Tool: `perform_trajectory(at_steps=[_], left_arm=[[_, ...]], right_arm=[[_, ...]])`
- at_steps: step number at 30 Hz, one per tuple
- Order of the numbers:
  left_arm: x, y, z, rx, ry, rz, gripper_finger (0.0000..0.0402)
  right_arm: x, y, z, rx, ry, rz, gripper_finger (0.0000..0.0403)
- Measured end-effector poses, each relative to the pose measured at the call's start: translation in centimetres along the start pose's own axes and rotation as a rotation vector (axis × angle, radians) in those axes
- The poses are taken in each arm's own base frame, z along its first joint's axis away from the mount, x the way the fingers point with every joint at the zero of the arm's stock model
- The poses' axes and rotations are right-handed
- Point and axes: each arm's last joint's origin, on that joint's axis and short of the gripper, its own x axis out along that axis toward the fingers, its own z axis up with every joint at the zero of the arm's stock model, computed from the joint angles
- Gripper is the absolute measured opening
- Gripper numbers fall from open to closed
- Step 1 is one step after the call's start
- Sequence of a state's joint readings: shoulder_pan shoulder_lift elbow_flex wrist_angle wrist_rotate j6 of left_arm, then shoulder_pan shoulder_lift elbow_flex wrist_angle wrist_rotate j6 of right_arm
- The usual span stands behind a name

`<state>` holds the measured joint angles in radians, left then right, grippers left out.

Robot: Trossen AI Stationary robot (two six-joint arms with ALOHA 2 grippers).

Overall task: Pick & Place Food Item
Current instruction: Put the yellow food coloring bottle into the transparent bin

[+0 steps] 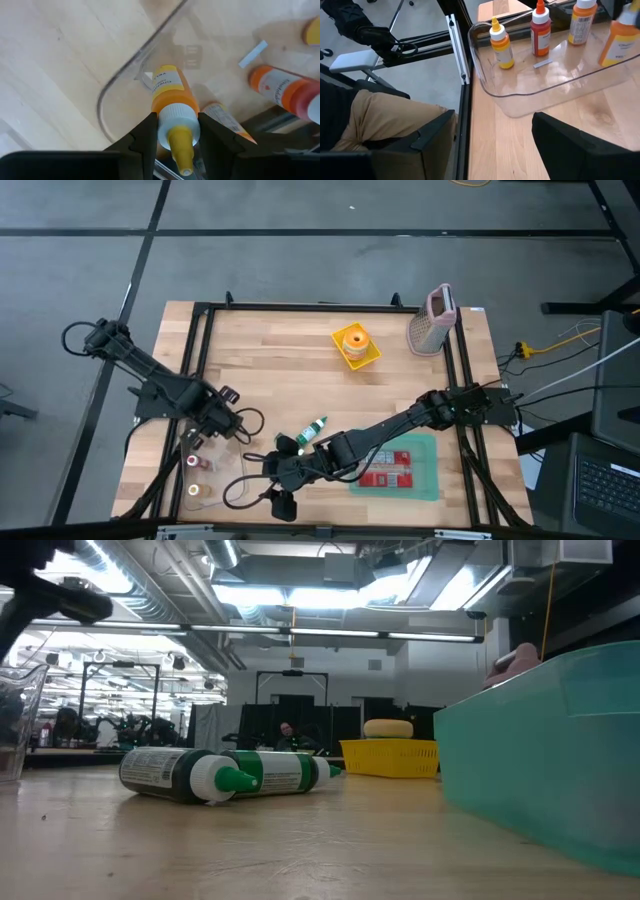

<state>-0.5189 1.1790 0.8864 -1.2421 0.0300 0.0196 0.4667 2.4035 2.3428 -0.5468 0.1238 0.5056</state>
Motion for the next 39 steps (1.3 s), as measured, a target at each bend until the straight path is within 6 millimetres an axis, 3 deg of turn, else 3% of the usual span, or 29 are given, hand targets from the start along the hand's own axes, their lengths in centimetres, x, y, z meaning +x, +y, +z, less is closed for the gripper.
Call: perform_trajectory(at_steps=[6,14,24,33,39], left_arm=[[0.0,0.4,0.0,-0.005,0.001,-0.015,0.0114],[2.4,0.5,-1.0,-0.019,0.047,-0.062,0.0114],[1.9,0.5,-0.6,-0.014,0.019,-0.055,0.0114],[2.0,0.5,-0.6,-0.035,0.02,-0.052,0.0213],[2.0,0.5,-0.5,-0.044,0.011,-0.055,0.023]], right_arm=[[0.0,0.1,0.0,-0.001,0.001,0.001,0.026],[0.0,0.1,-0.1,-0.001,0.001,0.001,0.026],[0.0,0.1,-0.1,0.0,0.001,0.001,0.026],[0.0,0.1,-0.1,0.006,0.001,0.001,0.026],[0.0,0.1,-0.1,0.005,0.001,0.001,0.026]])
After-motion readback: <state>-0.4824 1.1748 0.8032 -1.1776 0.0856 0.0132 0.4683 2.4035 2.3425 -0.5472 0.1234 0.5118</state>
